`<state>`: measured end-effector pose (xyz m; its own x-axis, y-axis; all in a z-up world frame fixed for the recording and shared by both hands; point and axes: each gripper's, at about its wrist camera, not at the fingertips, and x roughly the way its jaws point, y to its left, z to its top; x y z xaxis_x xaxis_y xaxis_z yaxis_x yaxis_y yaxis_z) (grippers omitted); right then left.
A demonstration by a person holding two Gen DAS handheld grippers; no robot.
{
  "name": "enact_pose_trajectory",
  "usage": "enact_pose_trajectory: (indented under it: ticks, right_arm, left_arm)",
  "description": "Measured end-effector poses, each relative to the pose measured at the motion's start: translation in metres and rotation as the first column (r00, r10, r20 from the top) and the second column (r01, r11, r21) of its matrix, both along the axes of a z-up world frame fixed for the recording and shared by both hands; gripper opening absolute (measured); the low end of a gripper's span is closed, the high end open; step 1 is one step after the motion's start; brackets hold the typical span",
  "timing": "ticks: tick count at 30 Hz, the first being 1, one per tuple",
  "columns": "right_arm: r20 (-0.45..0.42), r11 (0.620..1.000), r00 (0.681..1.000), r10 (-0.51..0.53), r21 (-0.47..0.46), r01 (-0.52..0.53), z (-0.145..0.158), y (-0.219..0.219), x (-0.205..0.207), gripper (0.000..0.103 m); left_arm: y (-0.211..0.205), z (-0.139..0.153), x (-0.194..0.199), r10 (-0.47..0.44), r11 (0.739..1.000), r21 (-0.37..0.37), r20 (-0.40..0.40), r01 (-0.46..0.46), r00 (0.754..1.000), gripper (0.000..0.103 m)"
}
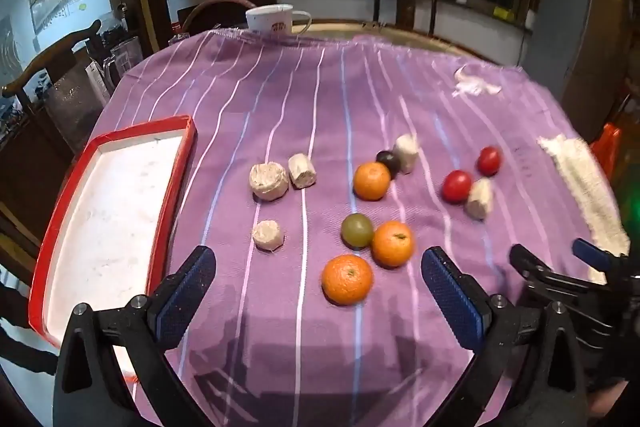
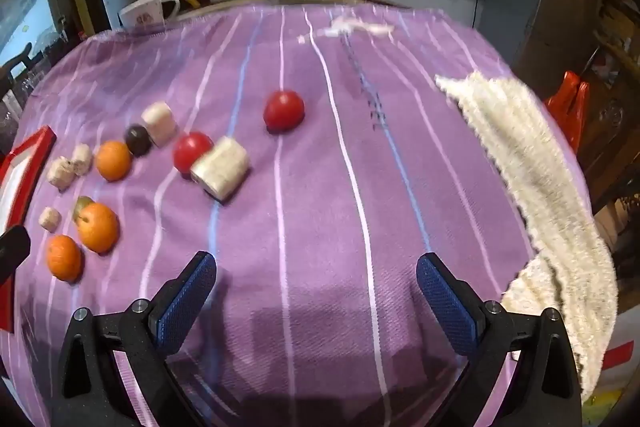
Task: Organize fruits
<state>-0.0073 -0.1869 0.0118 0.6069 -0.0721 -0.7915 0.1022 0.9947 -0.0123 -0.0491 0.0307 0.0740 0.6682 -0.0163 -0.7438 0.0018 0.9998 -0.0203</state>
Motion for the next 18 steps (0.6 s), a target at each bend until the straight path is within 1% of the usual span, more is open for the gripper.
enact_pose_trajectory:
  ticks: [2,4,7,9,11,13,15,18]
  right_arm:
    - [0.043,1.000,0.999,0.008,-0.010,-0.008,0.012,0.005,-0.007,0.102]
    - [0.089,1.000,0.996,0.011,-0.004,-0.011,0.024,0.009,-0.014,0.102]
    - [0.111,0.999,0.994,0.015,0.042,-0.020,0.035,0.014,-0.017,0.102]
    - [0.098,0.996,0.995,0.025,0.083,-0.033,0.037,0.018,-0.017,0.102]
    - [0.048,0.992,0.997,0.056,0.111,-0.061,0.035,0.023,-0.015,0.102]
    - [0.027,0.992,0.997,0.073,0.097,-0.076,0.034,0.031,-0.018,0.102]
    - [0.022,0.993,0.996,0.086,0.078,-0.087,0.034,0.038,-0.022,0.102]
    - [0.024,0.993,0.995,0.096,0.072,-0.097,0.038,0.046,-0.024,0.102]
  left_arm:
    - [0.004,0.008,-0.006,-0.010,0.999,-0.039,-0.001,0.010,1.000,0.103]
    - [0.007,0.010,-0.008,-0.012,0.998,-0.070,-0.028,0.010,1.000,0.103]
    - [0.011,0.015,-0.009,-0.018,0.997,-0.074,-0.072,0.013,0.997,0.103]
    - [0.008,0.020,-0.013,-0.011,0.999,-0.041,-0.059,0.008,0.998,0.103]
    - [0.007,0.028,-0.019,0.000,1.000,-0.009,-0.035,0.000,0.999,0.103]
    - [0.007,0.036,-0.023,-0.004,1.000,0.012,-0.017,0.004,1.000,0.103]
    - [0.006,0.040,-0.027,-0.016,0.999,0.037,-0.011,0.017,1.000,0.103]
    - [0.004,0.044,-0.034,-0.035,0.998,0.054,-0.004,0.035,0.999,0.103]
